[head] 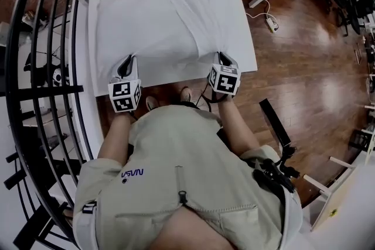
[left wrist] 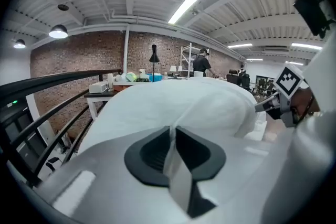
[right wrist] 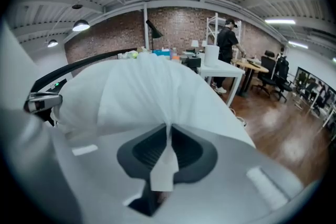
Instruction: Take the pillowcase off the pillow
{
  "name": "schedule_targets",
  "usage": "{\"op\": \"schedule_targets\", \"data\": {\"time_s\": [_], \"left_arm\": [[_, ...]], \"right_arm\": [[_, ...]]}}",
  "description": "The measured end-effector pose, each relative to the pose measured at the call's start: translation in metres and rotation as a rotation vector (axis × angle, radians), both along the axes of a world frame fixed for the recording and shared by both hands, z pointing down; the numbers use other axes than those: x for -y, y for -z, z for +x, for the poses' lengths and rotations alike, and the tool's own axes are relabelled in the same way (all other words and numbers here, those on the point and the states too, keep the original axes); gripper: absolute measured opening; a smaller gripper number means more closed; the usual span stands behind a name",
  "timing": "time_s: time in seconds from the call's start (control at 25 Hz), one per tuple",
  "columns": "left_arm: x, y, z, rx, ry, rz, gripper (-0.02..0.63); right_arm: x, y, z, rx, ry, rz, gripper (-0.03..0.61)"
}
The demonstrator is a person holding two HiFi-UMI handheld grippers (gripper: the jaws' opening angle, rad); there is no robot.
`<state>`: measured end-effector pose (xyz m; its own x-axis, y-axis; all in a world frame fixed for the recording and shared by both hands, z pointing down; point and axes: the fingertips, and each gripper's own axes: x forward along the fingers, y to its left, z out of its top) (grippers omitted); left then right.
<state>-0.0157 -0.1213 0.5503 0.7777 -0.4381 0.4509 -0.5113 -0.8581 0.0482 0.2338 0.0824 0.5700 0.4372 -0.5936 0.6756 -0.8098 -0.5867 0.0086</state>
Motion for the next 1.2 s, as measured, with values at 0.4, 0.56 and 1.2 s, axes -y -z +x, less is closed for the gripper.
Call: {"op": "schedule_targets", "data": {"time_s": [0.4, 0.56, 1.2], "left_arm": [[-0.017, 0.066, 0.009, -0.078, -0.025, 0.130, 0.120], [-0.028, 0.085, 0.036, -0.091, -0.112, 0.154, 0.189], [0.014, 0.114, 0.120, -0.007, -0.059, 0.198, 0.232]], "right_arm": [[0.006, 0.045, -0.020, -0.034, 0.076, 0.138, 0.091], [0.005, 0.074, -0.008, -0.078, 0.075, 0.213, 0.091], [0.060, 0.129, 0.054, -0.096, 0.223, 0.336, 0.091]]}}
